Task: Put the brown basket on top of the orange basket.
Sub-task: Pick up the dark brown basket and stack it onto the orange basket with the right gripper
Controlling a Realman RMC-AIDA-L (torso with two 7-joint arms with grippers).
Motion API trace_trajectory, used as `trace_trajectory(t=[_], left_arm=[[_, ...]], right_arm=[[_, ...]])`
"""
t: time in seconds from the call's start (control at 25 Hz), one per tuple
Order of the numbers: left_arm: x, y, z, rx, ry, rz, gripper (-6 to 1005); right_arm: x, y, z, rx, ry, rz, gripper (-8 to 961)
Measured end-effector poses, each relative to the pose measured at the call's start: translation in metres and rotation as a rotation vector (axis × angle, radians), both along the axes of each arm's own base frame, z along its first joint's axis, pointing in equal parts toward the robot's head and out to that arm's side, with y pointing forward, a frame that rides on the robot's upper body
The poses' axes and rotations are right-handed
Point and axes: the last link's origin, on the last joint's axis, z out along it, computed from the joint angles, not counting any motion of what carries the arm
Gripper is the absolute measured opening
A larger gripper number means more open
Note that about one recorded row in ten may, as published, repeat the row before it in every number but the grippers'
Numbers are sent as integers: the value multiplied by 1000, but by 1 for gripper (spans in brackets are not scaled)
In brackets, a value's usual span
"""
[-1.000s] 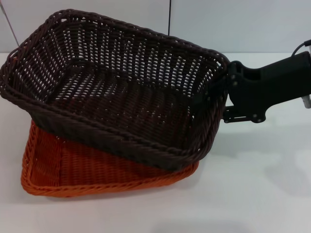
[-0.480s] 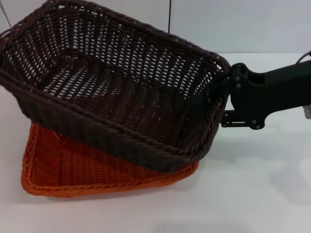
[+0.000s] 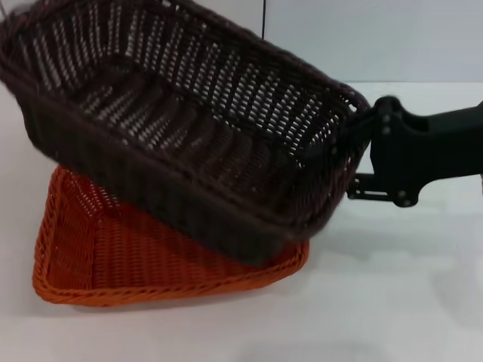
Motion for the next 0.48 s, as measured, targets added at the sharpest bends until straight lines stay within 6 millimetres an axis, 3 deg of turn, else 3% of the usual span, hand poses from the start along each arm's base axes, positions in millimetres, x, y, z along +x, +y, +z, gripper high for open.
trace_trajectory(t=[0.28, 0.48], left_arm=[[-1, -7, -2, -18, -15, -22, 512], [-2, -12, -3, -25, -15, -26, 512]], right_arm=[[-14, -10, 9, -26, 192, -132, 300], [-25, -11, 3, -33, 377, -278, 300]])
